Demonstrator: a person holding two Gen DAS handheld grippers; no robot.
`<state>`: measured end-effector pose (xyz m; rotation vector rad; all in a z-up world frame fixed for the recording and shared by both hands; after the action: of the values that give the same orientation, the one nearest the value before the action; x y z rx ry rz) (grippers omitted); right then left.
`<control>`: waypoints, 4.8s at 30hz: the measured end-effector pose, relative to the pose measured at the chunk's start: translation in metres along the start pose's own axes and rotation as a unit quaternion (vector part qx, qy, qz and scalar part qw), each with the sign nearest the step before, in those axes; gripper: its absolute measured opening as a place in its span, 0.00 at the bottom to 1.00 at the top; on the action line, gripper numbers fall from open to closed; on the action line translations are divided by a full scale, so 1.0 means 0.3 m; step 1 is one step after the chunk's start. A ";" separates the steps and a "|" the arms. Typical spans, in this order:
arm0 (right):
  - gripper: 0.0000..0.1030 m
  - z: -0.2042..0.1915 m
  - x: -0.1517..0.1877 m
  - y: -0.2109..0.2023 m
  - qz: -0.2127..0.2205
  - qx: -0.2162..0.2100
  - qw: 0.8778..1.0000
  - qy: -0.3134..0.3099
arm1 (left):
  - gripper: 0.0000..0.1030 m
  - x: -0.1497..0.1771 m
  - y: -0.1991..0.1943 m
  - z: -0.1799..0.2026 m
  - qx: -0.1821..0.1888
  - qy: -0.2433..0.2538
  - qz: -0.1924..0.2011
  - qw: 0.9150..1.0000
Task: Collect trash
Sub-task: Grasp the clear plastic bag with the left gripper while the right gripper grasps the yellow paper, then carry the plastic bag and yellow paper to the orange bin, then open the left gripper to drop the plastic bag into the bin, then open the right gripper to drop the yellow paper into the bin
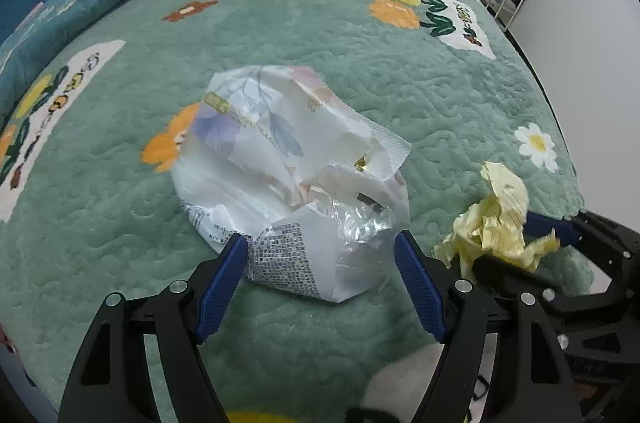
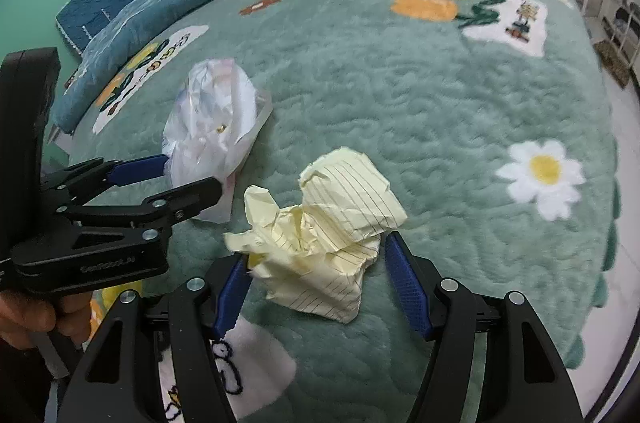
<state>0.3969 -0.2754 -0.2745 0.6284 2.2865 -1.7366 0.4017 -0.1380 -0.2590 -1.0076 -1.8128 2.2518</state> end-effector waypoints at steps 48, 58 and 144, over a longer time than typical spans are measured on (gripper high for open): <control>0.39 0.070 0.321 -0.761 0.156 -0.022 0.987 0.035 | 0.16 0.207 -0.577 0.501 0.012 0.070 0.106 0.992; 0.39 0.279 0.564 -0.999 0.202 0.013 0.975 0.095 | 0.16 0.265 -0.626 0.779 0.054 0.144 0.120 0.981; 0.63 1.211 1.124 -0.955 0.124 0.156 0.914 0.354 | 0.63 0.431 0.032 1.634 0.145 0.359 -0.092 0.918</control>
<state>-0.0651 -0.6131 -0.2680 1.7809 2.1633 -1.9722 0.0438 -0.4964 -0.2831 -1.2998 -1.1635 1.6430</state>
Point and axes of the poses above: each gripper's, at about its wrist camera, not at the fingertips, and y roughly the way its jaws point, z to its right, x to its underside, the point moved 7 cm from there along y, roughly the way its jaws point, and after that the axes turned 5 degrees about y, right-handed, at the moved point
